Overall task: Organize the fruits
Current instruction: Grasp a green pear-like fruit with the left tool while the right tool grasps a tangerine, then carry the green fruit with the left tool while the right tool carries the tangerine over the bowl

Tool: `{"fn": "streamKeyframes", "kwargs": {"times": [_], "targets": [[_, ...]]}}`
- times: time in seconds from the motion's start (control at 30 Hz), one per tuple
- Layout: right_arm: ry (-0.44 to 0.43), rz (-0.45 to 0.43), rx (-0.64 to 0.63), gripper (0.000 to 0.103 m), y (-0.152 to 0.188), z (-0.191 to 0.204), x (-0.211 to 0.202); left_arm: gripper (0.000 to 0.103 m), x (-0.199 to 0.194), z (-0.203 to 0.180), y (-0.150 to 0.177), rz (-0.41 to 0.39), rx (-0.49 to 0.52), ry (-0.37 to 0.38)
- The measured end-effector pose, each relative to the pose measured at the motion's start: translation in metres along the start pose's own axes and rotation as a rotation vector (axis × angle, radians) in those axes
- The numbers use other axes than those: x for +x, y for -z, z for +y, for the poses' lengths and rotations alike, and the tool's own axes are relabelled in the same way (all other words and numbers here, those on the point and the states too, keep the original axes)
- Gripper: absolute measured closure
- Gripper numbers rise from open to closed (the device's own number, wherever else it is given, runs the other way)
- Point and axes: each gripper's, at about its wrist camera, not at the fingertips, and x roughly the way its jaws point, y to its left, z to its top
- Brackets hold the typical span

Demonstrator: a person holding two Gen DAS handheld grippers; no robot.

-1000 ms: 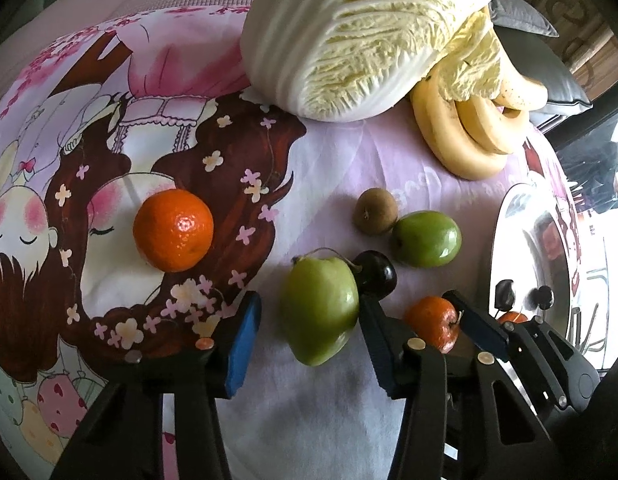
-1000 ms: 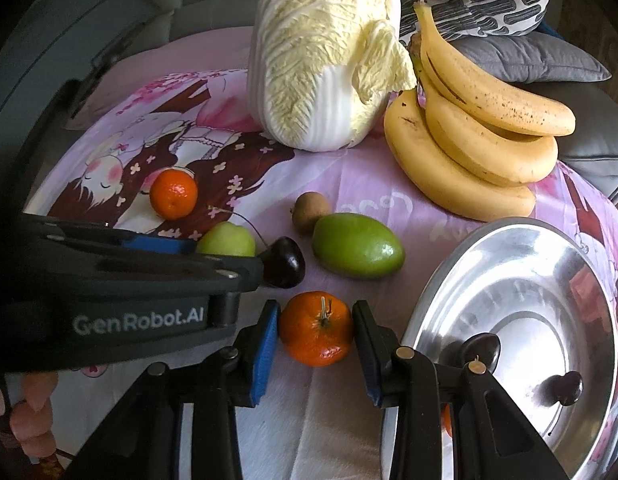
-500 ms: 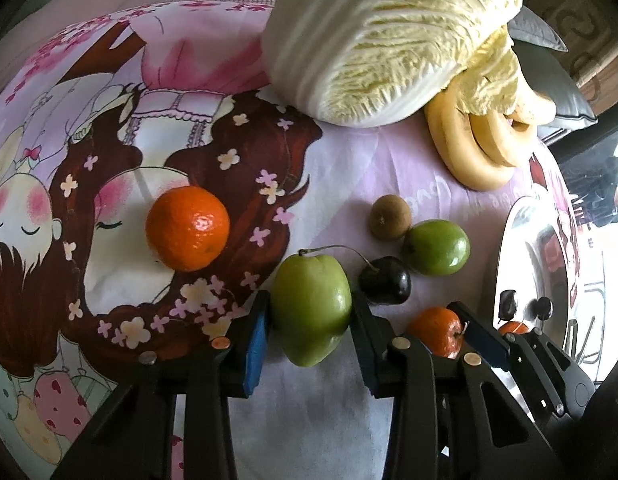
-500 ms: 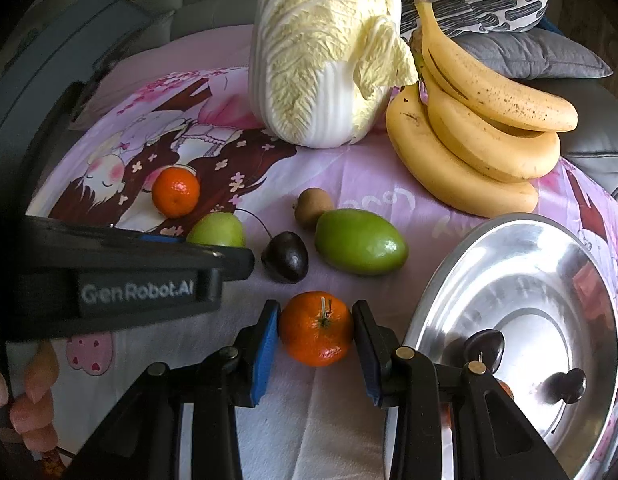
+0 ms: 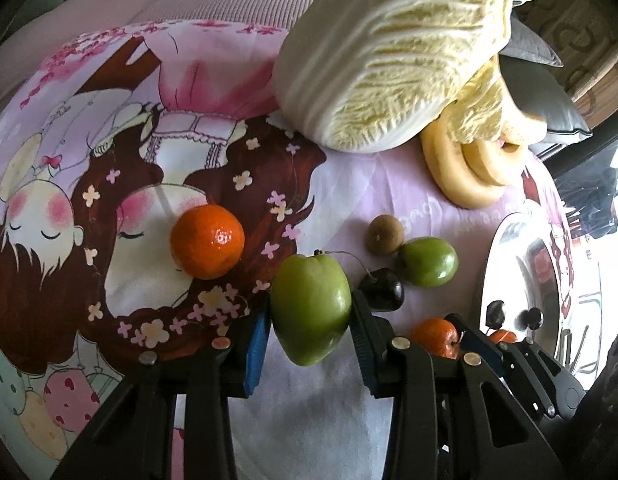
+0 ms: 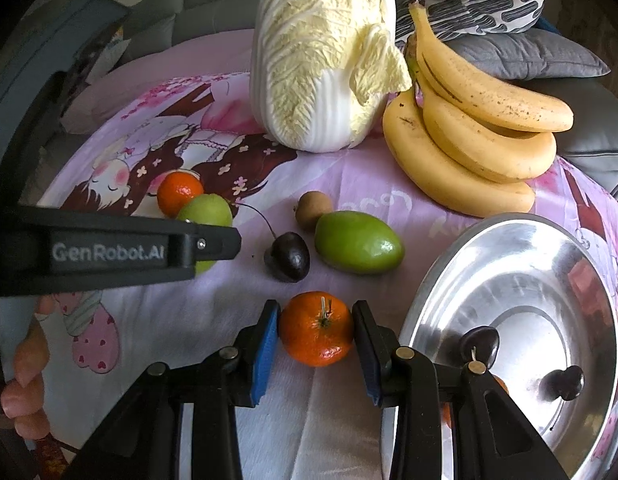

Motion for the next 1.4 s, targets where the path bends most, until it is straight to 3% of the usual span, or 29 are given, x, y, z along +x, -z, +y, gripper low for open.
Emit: {"fn": "streamKeyframes", "kwargs": {"times": [0.73, 1.03, 1.4], "targets": [[-0.047, -0.067, 0.029, 0.064, -0.001, -0.01, -0.037, 0.063, -0.046, -0.014, 0.007, -0.086, 0.025, -0.057], [-0.034, -0.088, 0.095, 0.064, -0.002, -0.038, -0.051, 0.063, -0.054, -0.044, 0.009, -0.131, 0.091, -0.077], [0.017, -0.102, 0.2, 0.064, 0.006, -0.088, -0.065, 0.063, -0.047, -0.087, 0.013, -0.124, 0.191, -0.073]]}}
